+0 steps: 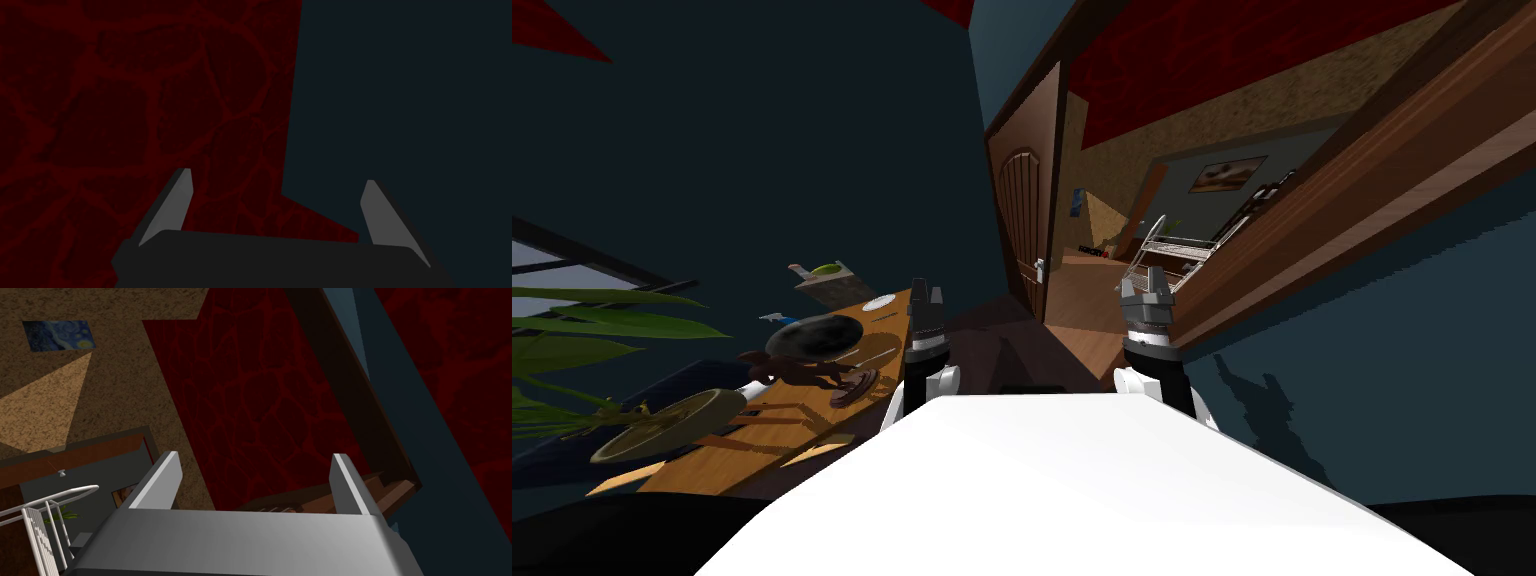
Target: Push the door open
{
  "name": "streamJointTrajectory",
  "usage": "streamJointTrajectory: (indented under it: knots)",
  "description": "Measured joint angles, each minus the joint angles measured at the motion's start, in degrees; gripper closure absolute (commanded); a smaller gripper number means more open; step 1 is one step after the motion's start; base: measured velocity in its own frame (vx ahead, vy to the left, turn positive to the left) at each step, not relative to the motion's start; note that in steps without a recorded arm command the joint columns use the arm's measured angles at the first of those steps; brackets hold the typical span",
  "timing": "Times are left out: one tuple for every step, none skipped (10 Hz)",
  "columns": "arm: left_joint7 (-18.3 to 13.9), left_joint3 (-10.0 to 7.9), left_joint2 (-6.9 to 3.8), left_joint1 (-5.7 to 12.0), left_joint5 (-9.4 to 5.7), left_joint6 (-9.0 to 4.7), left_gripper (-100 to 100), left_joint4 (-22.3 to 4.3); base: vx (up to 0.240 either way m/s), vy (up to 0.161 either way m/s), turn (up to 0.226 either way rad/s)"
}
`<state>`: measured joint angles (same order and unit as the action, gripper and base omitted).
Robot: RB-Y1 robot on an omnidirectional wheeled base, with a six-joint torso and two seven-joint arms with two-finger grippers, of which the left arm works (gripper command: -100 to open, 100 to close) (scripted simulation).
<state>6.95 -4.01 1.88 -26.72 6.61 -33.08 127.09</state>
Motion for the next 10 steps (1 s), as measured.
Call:
streamJointTrajectory:
  knots:
    - [-0.10, 0.37, -0.19, 0.42, 0.01, 0.01, -100, -0.76, 0.069, 0.031, -0.064]
    - [-0.35, 0.53, -0.53, 1.02, -0.12, -0.02, -100, -1.81, 0.094, 0.033, -0.067]
    - [-0.55, 0.87, -0.81, 2.14, -0.15, 0.06, -100, -3.36, 0.109, 0.050, -0.108]
    - [-0.78, 1.54, -1.08, 3.04, -0.15, 0.11, -100, -4.97, 0.105, 0.064, -0.082]
    - [-1.19, 1.95, -1.50, 3.55, -0.31, 0.16, -100, -6.08, 0.092, 0.059, -0.045]
    - [-1.42, 2.41, -1.65, 4.18, -0.34, -0.05, -100, -7.51, 0.082, 0.045, -0.059]
    - [-1.85, 2.44, -2.20, 4.96, -0.59, 0.19, -100, -8.43, 0.081, 0.044, -0.075]
    - [-2.13, 2.80, -2.39, 5.98, -0.64, 0.37, -100, -9.88, 0.078, 0.045, -0.082]
    - [-2.49, 2.94, -2.80, 7.22, -0.83, 0.45, -100, -11.62, 0.073, 0.051, -0.070]
    - [-2.90, 3.06, -3.20, 8.50, -1.03, 0.48, -100, -13.47, 0.077, 0.054, -0.076]
